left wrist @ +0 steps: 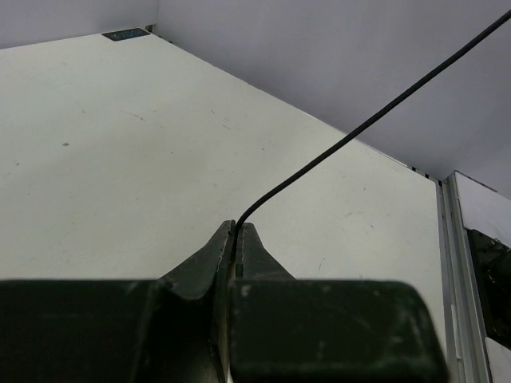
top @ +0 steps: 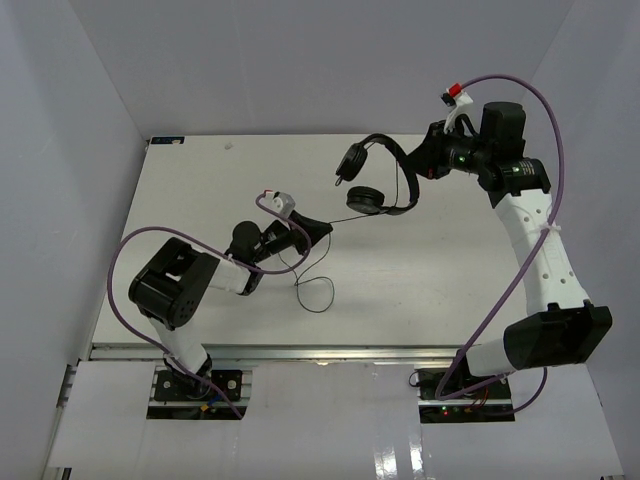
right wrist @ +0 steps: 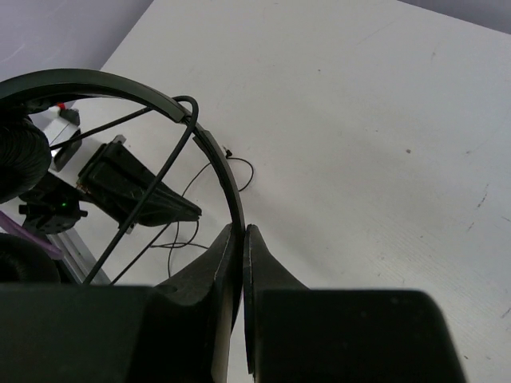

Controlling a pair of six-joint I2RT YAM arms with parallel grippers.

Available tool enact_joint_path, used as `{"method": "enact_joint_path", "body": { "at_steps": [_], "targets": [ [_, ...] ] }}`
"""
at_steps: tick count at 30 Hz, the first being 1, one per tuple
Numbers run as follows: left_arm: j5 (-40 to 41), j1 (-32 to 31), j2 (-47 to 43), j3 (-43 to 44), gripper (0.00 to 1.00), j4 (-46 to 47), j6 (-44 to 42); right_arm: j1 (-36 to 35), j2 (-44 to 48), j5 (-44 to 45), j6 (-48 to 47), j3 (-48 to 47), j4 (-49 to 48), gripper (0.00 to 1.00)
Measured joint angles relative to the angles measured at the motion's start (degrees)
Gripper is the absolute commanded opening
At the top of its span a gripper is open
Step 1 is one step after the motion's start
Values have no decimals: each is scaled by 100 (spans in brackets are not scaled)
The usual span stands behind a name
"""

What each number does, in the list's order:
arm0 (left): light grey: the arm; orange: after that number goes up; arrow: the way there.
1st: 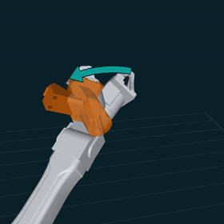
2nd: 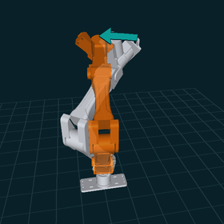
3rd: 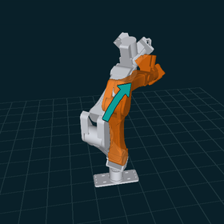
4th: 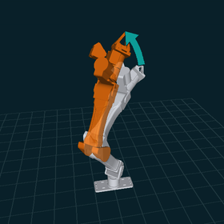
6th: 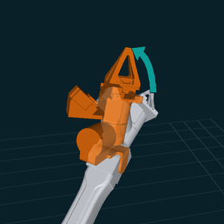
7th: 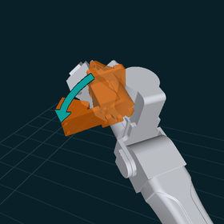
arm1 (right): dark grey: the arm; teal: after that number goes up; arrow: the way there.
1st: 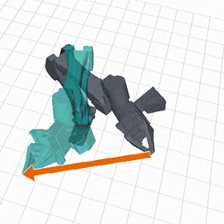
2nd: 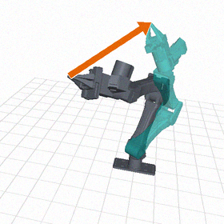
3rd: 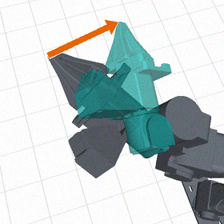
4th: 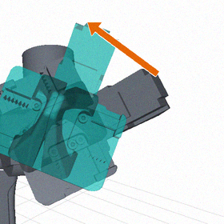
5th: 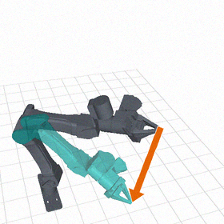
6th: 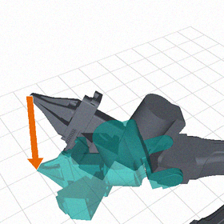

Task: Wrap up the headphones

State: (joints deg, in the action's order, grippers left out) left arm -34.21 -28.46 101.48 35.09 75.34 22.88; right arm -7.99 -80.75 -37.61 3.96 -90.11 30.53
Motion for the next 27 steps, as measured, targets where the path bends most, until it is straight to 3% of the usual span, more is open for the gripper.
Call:
{"method": "enact_joint_path", "body": {
  "at_steps": [12,20,27],
  "targets": [
    [-695,361,241,1052,15,-223,290,-455,132,276,-1720,0,869,8],
    [-1798,461,283,1257,14,-1155,259,-1388,363,1230,-3207,478,1250,8],
    [-2242,607,-67,1159,14,-1981,75,-2318,550,2409,-4202,1027,1207,8]
  ]
}}
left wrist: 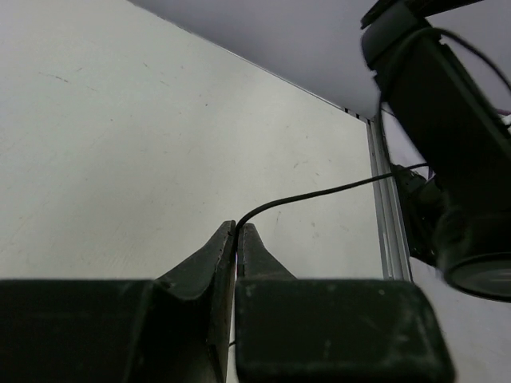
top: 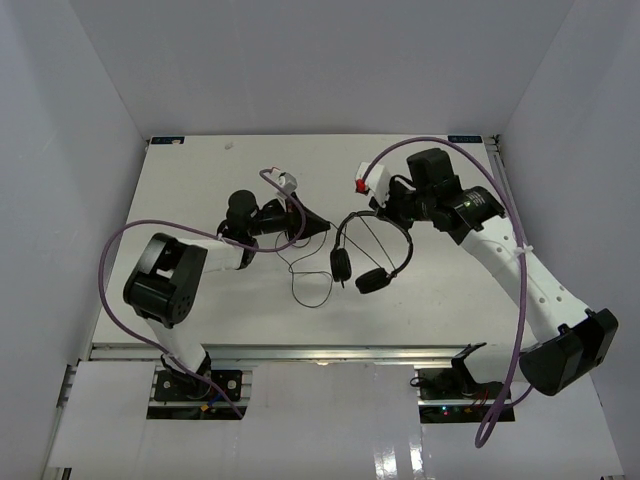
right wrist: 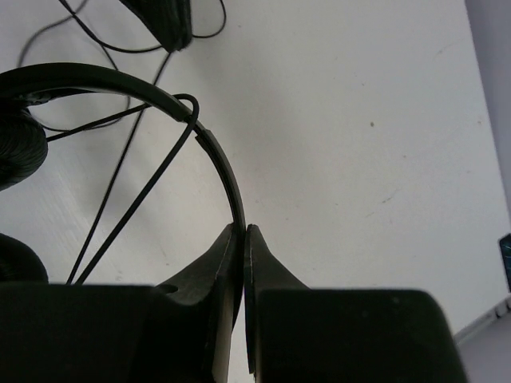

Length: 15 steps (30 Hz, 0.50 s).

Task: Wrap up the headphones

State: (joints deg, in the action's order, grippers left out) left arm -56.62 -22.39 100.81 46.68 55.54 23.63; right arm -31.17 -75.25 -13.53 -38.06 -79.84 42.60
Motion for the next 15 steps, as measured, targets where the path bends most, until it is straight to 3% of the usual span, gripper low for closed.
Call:
{"method": "enact_joint_path", "body": {
  "at_steps": [15],
  "targets": [
    [-444,15,-749,168,15,-2059,-665,-441,-94,2485,-418,572,-1158,8]
  ]
}}
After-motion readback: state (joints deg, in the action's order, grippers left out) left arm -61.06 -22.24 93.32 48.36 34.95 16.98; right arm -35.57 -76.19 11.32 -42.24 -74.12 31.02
